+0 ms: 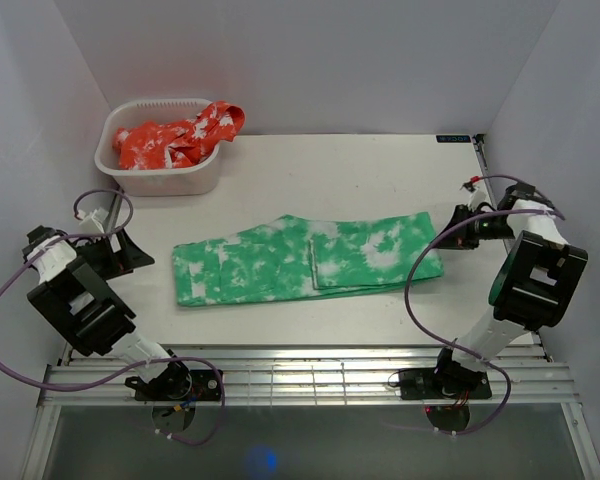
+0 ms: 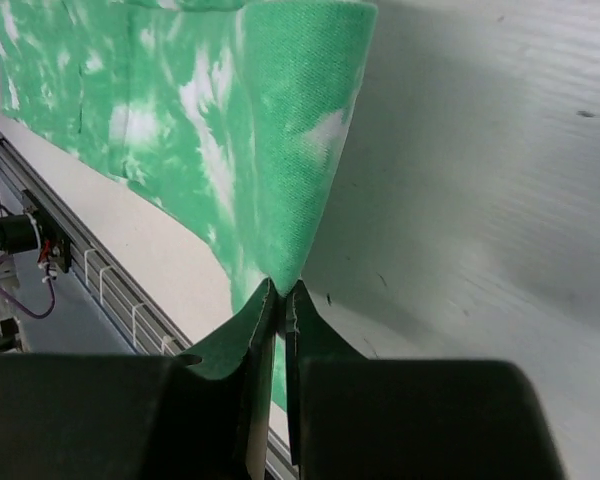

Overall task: Fold and stack the trousers
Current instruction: Fold the trousers

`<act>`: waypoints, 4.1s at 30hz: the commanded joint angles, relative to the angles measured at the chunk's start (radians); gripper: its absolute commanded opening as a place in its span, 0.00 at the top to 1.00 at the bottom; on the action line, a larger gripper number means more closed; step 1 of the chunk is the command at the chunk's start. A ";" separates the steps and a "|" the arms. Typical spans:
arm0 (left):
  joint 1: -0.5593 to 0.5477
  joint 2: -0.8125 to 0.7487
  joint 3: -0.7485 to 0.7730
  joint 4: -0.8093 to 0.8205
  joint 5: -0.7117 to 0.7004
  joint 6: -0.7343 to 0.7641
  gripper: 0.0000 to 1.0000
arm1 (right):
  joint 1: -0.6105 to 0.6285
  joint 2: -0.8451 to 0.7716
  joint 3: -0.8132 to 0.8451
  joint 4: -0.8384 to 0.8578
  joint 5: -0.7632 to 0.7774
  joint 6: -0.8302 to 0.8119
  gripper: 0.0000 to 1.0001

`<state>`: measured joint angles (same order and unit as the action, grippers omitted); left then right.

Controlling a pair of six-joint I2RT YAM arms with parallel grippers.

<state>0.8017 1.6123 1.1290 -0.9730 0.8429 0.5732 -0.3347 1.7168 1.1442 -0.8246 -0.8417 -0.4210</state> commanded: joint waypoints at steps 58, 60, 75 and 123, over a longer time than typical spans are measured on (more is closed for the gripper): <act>-0.550 0.201 -0.227 0.385 0.136 -0.524 1.00 | 1.068 0.144 0.345 0.762 0.047 0.918 0.92; -0.550 0.210 -0.230 0.385 0.146 -0.524 1.00 | 1.086 0.164 0.367 0.768 0.064 0.923 0.92; -0.561 0.219 -0.242 0.399 0.171 -0.535 1.00 | 1.160 0.319 0.488 0.871 0.096 1.018 0.92; -0.575 0.199 -0.290 0.453 0.168 -0.562 1.00 | 1.284 0.561 0.673 0.970 0.122 1.142 0.92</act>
<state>0.2470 1.8275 0.8577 -0.5240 0.9920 0.0032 0.9188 2.2757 1.7599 0.0624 -0.7055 0.6975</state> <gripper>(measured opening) 0.022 0.088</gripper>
